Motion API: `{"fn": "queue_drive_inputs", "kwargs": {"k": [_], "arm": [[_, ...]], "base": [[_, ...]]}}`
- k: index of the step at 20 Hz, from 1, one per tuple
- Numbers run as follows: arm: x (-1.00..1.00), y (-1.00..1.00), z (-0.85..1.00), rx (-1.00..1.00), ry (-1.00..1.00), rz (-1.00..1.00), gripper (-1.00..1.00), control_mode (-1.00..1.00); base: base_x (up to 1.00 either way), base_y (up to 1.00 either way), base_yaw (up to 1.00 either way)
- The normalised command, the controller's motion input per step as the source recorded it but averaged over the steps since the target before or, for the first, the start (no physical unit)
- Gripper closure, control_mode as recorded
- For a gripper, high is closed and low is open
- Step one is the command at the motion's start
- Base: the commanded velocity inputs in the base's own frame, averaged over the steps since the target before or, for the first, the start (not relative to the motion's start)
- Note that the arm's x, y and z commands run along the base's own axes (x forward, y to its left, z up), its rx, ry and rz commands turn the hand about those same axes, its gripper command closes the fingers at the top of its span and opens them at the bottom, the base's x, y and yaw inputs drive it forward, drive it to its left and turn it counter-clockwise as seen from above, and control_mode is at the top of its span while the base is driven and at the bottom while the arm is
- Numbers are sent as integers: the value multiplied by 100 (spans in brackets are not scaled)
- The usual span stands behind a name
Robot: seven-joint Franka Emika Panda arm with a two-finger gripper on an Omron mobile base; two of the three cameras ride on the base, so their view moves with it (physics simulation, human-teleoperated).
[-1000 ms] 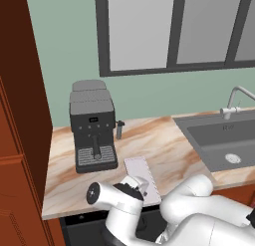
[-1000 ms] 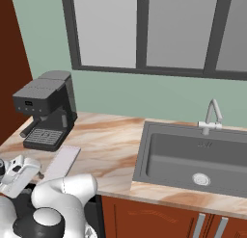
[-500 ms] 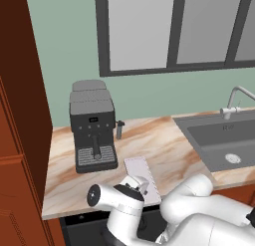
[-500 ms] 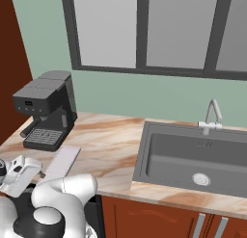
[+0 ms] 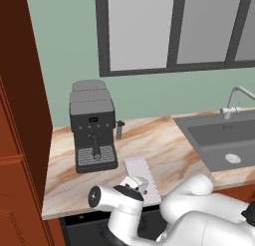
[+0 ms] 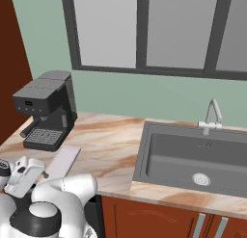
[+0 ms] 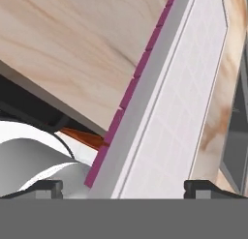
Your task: The ice cube tray has been filled with water. Take the tray and place it in the freezer to make ice. Close the freezer door after placing the tray.
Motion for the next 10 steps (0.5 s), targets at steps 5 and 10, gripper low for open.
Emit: {"fn": "queue_drive_inputs", "kwargs": {"k": [5, 10], "arm": [[25, 0, -19, -5, 0, 0, -100, -100], [12, 0, -18, -8, 0, 0, -100, -100]], "base": [[0, 0, 0], [0, 0, 0]]}}
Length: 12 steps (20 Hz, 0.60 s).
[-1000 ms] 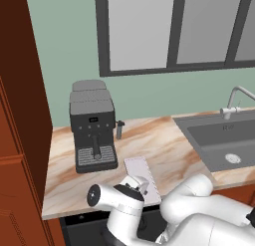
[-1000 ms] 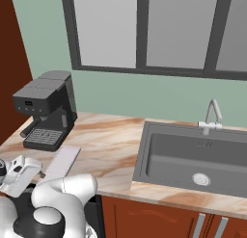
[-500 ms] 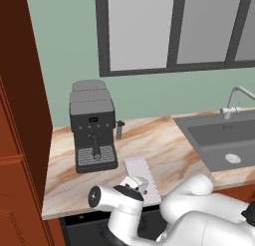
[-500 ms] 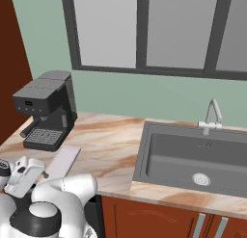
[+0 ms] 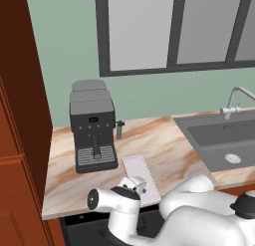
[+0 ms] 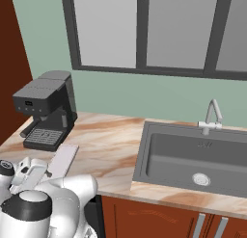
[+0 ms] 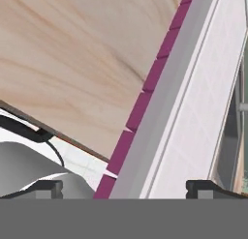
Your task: The ice cube tray has been filled with water. Take the tray and place it in the freezer to make ice. Close the freezer door after placing the tray.
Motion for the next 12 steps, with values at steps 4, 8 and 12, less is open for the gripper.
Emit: {"fn": "queue_drive_inputs", "kwargs": {"k": [4, 8, 12], "arm": [[0, 0, -10, 0, 0, 0, -100, -100], [0, 0, -11, -2, 0, 0, -100, -100], [0, 0, -8, -1, 0, 0, -100, -100]], "base": [[0, 0, 0], [0, 0, 0], [0, 0, 0]]}}
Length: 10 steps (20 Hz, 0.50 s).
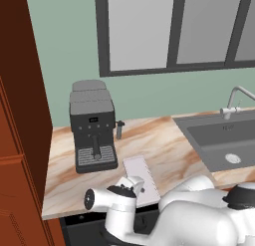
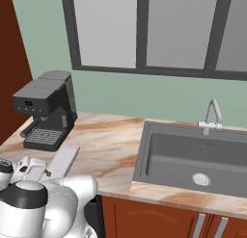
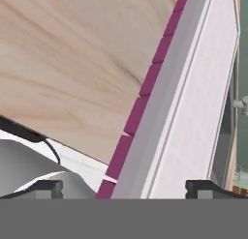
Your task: The ice cube tray has been filled with water. Take the tray and place it in the freezer to make ice. Close the freezer door after placing the tray.
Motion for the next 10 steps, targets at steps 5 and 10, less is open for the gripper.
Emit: {"fn": "queue_drive_inputs", "kwargs": {"k": [5, 10], "arm": [[0, 0, -10, 0, 0, 0, -100, -100], [0, 0, -11, 0, 0, 0, -100, -100]], "base": [[0, 0, 0], [0, 0, 0]]}}
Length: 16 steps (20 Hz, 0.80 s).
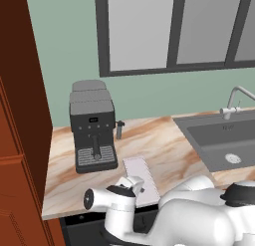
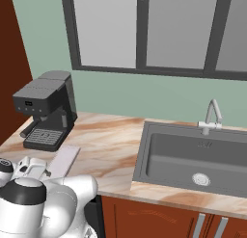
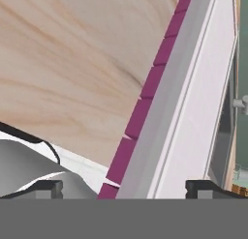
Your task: The ice cube tray has been filled with water. Take the tray and place it in the freezer to make ice. Close the freezer door after placing the tray.
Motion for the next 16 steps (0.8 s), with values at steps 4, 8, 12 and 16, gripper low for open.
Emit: {"fn": "queue_drive_inputs", "kwargs": {"k": [4, 8, 12, 16], "arm": [[0, 0, -3, 0, -4, 0, 100, -100], [0, -1, 0, 0, -6, 0, 100, -100], [0, 0, 0, 0, -7, 0, 100, -100], [-4, 0, 0, 0, -7, 0, 100, -100]], "base": [[0, 0, 0], [0, 0, 0], [0, 0, 0], [0, 0, 0]]}}
